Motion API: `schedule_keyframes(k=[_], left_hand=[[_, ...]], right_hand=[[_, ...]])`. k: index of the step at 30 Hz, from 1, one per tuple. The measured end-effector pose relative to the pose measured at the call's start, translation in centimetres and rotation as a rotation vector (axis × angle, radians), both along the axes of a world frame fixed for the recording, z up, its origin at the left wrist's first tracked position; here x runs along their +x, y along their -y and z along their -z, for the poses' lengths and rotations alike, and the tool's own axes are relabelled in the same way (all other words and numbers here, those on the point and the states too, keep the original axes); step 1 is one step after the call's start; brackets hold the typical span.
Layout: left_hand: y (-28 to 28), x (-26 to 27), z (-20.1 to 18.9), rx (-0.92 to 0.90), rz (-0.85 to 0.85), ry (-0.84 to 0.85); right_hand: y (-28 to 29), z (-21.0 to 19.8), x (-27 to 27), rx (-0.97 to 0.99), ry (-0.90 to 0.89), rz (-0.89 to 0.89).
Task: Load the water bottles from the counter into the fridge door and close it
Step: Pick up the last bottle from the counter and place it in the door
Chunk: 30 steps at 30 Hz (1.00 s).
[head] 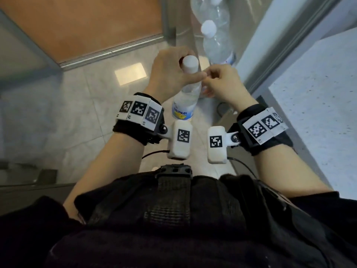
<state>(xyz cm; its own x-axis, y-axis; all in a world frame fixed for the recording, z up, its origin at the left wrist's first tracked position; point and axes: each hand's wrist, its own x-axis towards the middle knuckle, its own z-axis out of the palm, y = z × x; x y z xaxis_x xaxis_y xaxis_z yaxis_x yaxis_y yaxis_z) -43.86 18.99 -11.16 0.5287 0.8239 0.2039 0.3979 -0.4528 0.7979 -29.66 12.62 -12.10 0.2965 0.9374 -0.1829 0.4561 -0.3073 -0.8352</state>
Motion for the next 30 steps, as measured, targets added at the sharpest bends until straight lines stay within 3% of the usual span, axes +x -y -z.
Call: schedule_keyframes(k=[7, 13, 22, 30], left_hand=[[-8.9, -7.3, -0.6, 0.065, -0.144, 0.039], [-16.0, -9.3, -0.9, 0.101, -0.235, 0.063], [-29.2, -6.0, -0.4, 0.075, -0.209, 0.093], [-38.2, -0.8, -2.2, 0.197, -0.088, 0.181]], right_hand=[[-9.6, -0.9, -6.8, 0.115, -0.016, -0.064], [-17.1, -1.3, -8.9, 0.199, -0.037, -0.036], [-29.6, -0.3, -6.7, 0.243, -0.017, 0.088], [-36.7, -1.4, -3.0, 0.196, 0.015, 0.288]])
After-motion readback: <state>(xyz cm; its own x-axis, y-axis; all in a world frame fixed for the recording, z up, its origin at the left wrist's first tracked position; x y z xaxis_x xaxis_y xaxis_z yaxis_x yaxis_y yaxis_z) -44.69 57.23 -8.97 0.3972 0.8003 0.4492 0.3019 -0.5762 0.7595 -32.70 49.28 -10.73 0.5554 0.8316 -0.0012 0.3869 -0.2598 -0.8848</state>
